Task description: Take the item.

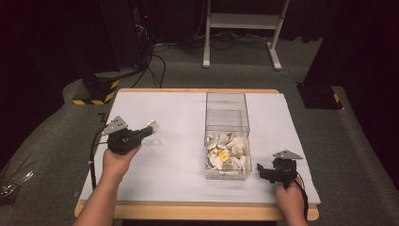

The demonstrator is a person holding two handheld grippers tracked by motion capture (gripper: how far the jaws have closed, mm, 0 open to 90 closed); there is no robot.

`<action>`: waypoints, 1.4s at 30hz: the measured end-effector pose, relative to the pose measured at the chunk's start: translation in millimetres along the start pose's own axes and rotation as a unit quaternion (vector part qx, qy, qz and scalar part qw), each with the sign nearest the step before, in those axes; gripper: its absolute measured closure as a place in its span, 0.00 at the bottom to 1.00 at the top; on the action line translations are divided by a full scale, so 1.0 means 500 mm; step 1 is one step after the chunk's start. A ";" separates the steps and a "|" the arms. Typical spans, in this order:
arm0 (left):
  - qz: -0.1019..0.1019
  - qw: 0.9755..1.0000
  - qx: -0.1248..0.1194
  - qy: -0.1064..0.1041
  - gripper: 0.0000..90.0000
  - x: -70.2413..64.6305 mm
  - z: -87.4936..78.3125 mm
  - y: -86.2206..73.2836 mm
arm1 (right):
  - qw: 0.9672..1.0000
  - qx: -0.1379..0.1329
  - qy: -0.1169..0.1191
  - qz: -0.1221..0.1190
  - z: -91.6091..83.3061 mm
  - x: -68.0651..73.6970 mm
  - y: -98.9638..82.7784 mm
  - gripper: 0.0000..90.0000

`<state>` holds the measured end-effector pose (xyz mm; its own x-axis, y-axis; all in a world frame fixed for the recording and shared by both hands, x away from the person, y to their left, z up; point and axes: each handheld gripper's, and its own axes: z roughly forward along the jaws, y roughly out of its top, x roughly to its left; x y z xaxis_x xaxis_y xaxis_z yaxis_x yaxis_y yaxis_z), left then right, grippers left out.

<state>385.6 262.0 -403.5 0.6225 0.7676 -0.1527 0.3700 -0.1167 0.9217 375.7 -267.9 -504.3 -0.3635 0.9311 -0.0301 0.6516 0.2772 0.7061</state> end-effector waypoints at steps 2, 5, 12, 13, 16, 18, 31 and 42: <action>-0.003 1.000 0.004 0.001 1.00 0.004 0.002 -0.003 | 1.000 0.001 0.000 0.000 0.000 0.000 0.000 0.11; -0.006 1.000 0.006 0.004 1.00 0.009 0.004 -0.007 | 1.000 0.000 0.000 0.000 0.000 0.000 0.000 0.11; -0.015 1.000 0.018 0.011 1.00 0.023 0.015 -0.021 | 1.000 0.000 0.000 0.001 0.000 0.000 0.000 0.11; -0.020 1.000 0.020 0.013 1.00 0.027 0.017 -0.023 | 1.000 0.000 0.000 0.001 0.000 0.000 0.000 0.11; -0.023 0.999 0.027 0.020 1.00 0.039 0.023 -0.027 | 1.000 0.000 0.000 0.000 0.000 0.000 0.000 0.11; -0.025 0.999 0.031 0.025 1.00 0.043 0.026 -0.029 | 1.000 0.000 0.000 0.000 0.000 0.000 0.000 0.11; 0.002 0.997 0.028 0.075 0.57 0.031 0.008 -0.035 | 1.000 0.001 0.000 0.000 0.000 0.000 0.000 0.11; 0.000 0.996 0.035 0.077 0.42 0.034 -0.034 -0.058 | 1.000 0.000 0.000 0.000 0.000 0.000 0.000 0.11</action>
<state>373.8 289.0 -426.5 0.5114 0.8544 -0.0917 0.4201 -0.1555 0.8941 375.7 -267.9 -504.3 -0.3634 0.9312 -0.0300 0.6518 0.2771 0.7060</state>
